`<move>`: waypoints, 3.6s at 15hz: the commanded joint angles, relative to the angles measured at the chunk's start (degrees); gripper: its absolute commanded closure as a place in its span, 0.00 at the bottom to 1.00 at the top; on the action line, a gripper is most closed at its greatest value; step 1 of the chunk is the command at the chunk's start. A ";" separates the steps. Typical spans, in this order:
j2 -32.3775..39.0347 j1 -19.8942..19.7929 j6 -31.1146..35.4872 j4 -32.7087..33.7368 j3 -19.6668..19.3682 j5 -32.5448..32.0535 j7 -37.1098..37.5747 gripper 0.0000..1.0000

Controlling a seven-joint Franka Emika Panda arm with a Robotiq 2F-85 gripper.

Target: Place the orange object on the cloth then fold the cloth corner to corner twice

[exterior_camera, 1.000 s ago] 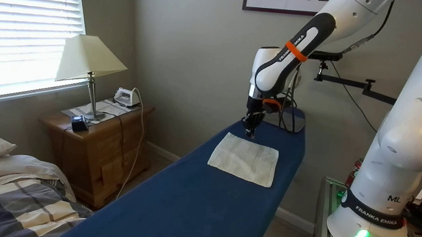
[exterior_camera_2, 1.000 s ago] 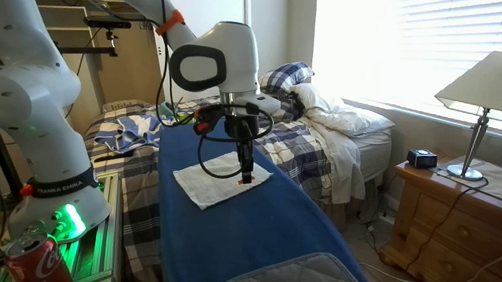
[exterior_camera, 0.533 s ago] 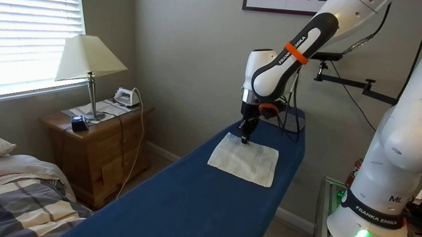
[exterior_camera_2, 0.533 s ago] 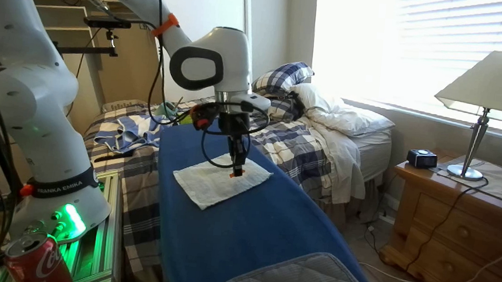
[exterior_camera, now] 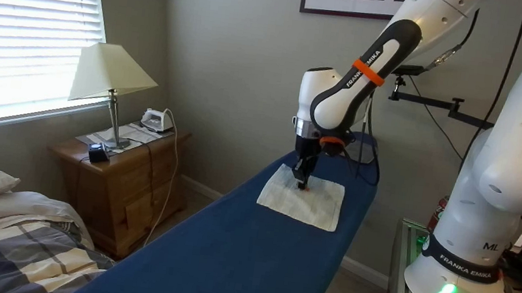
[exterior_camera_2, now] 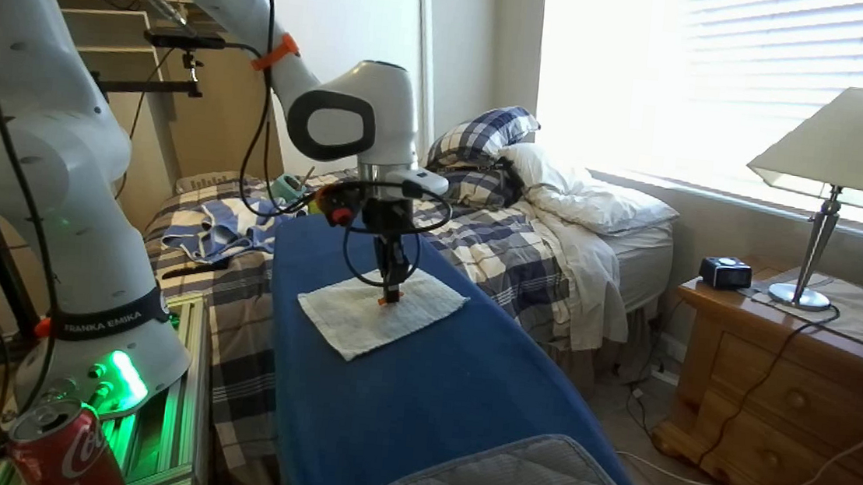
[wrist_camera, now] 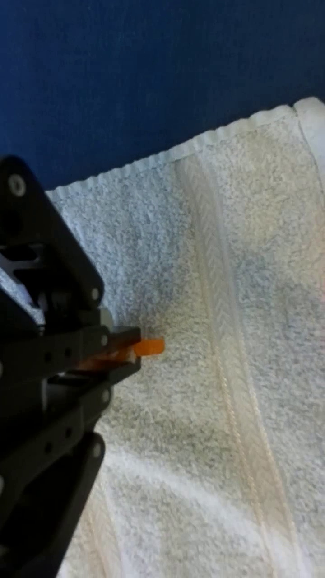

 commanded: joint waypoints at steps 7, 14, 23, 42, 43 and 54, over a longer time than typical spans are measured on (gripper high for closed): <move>-2.09 0.63 -0.90 -1.89 0.50 1.50 -2.72 0.52; -1.87 1.06 -0.15 -2.41 0.71 2.08 -3.63 0.03; -0.99 4.86 -0.01 -2.23 2.79 9.57 -8.31 0.00; 2.90 2.27 7.79 -2.38 1.92 -0.42 -3.04 0.00; 2.84 2.19 8.81 -2.38 1.99 -2.23 -2.11 0.00; -2.18 -0.63 11.50 -2.52 -0.98 -2.43 -1.01 0.00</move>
